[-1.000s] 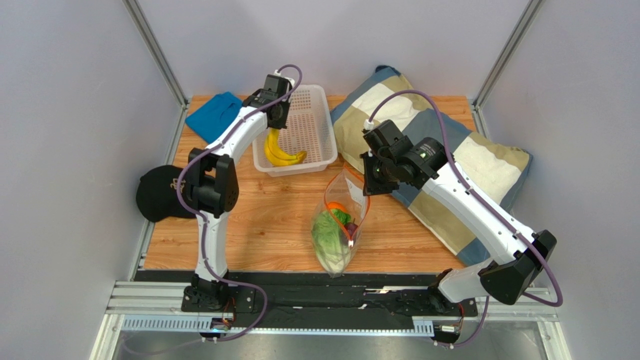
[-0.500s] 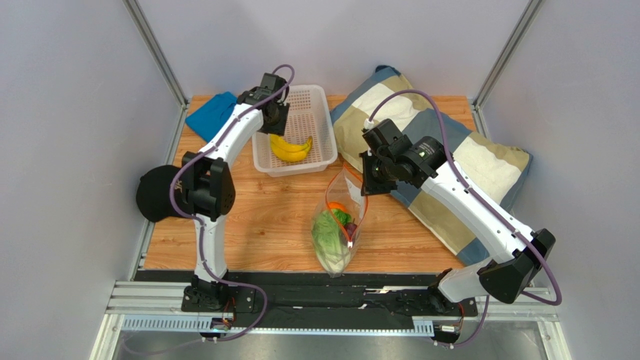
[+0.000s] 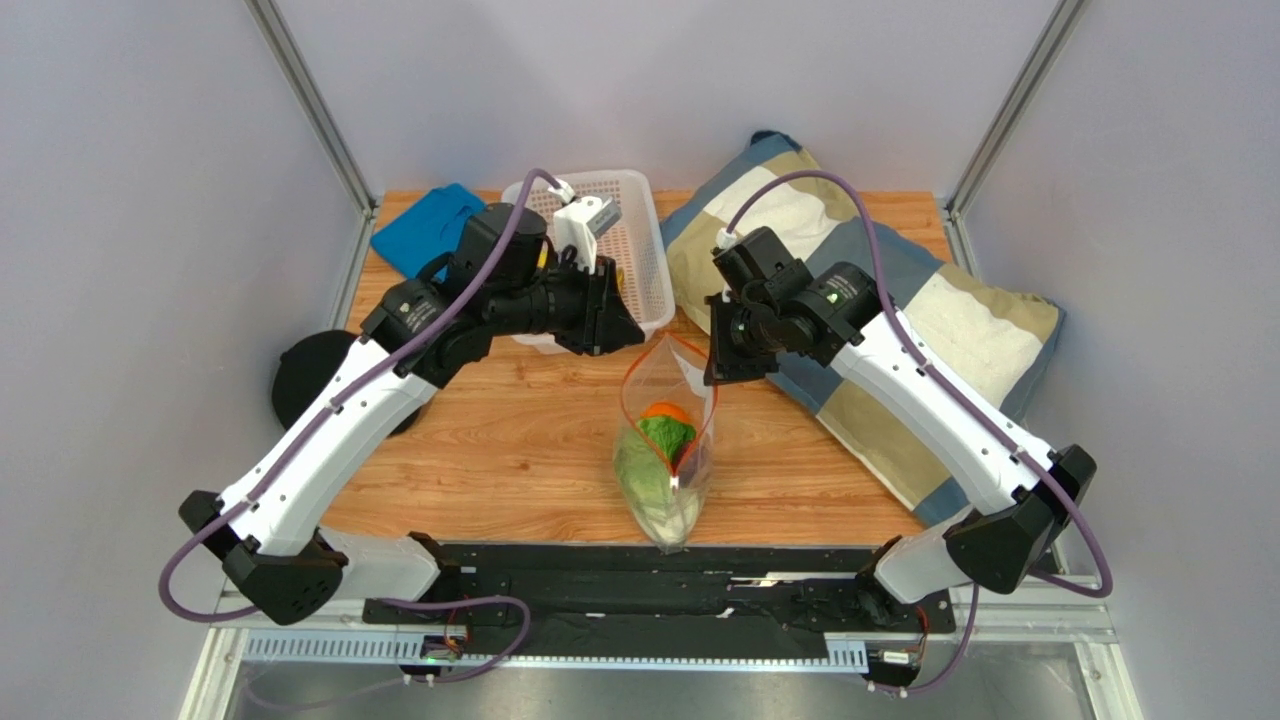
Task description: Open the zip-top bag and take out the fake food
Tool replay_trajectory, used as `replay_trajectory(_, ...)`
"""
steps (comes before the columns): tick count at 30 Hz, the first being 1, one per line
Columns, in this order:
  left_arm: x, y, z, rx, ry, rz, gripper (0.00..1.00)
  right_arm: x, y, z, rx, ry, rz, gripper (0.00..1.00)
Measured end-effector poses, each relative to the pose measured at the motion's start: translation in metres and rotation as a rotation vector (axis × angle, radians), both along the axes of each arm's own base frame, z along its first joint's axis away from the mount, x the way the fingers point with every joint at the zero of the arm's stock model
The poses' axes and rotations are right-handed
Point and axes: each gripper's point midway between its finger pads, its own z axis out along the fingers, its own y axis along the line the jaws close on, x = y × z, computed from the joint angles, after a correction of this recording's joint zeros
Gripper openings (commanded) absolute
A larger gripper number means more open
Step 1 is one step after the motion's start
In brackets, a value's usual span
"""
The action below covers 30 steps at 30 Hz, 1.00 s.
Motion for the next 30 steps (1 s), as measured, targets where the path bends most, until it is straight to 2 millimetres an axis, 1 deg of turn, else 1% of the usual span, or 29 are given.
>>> replay_trajectory(2, -0.005, -0.002, -0.001, -0.021, 0.032, 0.002, 0.23, -0.001, 0.006, 0.007, 0.027, -0.005, -0.001, 0.00)
replay_trajectory(3, -0.004, -0.005, -0.007, -0.021, 0.056, 0.004, 0.22, -0.002, 0.008, 0.011, 0.041, -0.004, -0.002, 0.00)
replay_trajectory(5, -0.002, -0.009, -0.026, 0.003, 0.115, 0.014, 0.22, -0.003, 0.016, 0.016, 0.079, 0.002, -0.008, 0.00)
replay_trajectory(7, -0.001, -0.012, -0.051, 0.049, 0.175, 0.029, 0.21, -0.005, 0.022, 0.020, 0.108, 0.012, -0.013, 0.00)
replay_trajectory(10, -0.002, -0.009, -0.079, 0.120, 0.242, 0.054, 0.21, -0.006, 0.029, 0.025, 0.149, 0.026, -0.030, 0.00)
replay_trajectory(15, -0.007, -0.004, -0.108, 0.178, 0.311, 0.073, 0.25, -0.008, 0.040, 0.029, 0.192, 0.035, -0.040, 0.00)
replay_trajectory(16, -0.009, -0.003, -0.114, 0.186, 0.320, 0.072, 0.28, -0.009, 0.042, 0.030, 0.197, 0.037, -0.039, 0.00)
replay_trajectory(19, -0.016, -0.006, -0.131, 0.191, 0.343, 0.044, 0.34, -0.010, 0.047, 0.031, 0.215, 0.042, -0.038, 0.00)
replay_trajectory(21, -0.021, -0.009, -0.142, 0.181, 0.353, 0.020, 0.34, -0.010, 0.050, 0.033, 0.228, 0.044, -0.037, 0.00)
replay_trajectory(24, -0.025, -0.014, -0.150, 0.163, 0.357, -0.019, 0.31, -0.010, 0.053, 0.032, 0.242, 0.048, -0.037, 0.00)
replay_trajectory(27, -0.024, -0.023, -0.146, 0.137, 0.319, -0.064, 0.26, -0.010, 0.054, 0.029, 0.246, 0.054, -0.038, 0.00)
replay_trajectory(30, -0.027, -0.032, -0.147, 0.124, 0.276, -0.111, 0.27, -0.010, 0.055, 0.026, 0.248, 0.062, -0.039, 0.00)
